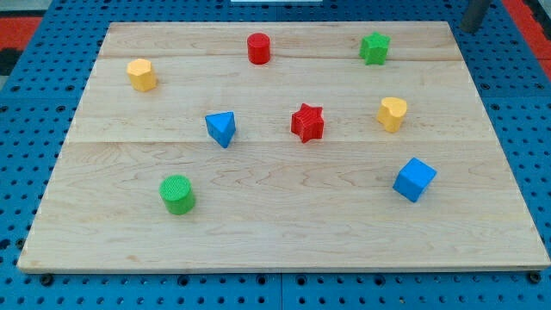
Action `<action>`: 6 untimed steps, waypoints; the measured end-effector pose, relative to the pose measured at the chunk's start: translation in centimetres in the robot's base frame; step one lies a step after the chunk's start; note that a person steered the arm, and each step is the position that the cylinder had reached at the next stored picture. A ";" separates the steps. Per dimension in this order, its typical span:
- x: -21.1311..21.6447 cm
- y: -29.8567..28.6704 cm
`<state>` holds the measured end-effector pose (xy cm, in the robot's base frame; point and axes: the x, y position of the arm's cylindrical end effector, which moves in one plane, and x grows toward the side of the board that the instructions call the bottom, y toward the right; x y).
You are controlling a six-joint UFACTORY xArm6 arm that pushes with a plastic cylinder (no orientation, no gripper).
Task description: Move your arm to the horizontal right side of the yellow heart
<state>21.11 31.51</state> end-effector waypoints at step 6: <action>3.7 -0.1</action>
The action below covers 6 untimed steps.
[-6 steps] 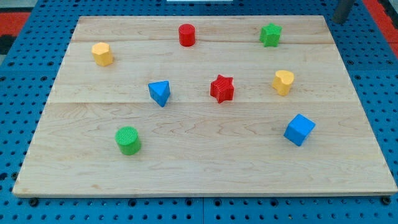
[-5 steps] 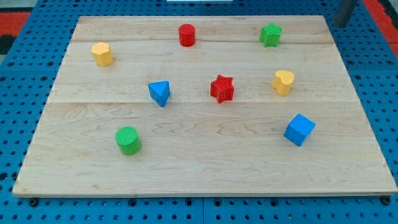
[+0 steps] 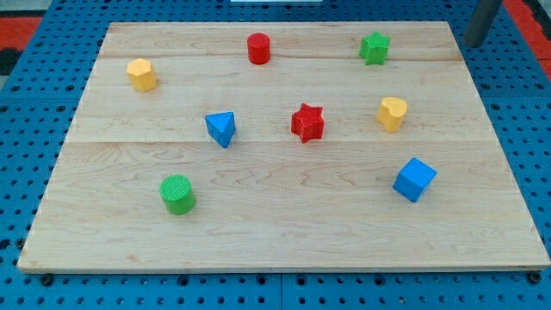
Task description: Move your arm to the horizontal right side of the yellow heart
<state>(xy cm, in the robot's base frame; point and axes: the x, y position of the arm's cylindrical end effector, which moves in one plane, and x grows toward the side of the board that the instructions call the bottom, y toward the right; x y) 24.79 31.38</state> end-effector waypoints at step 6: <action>15.8 -17.5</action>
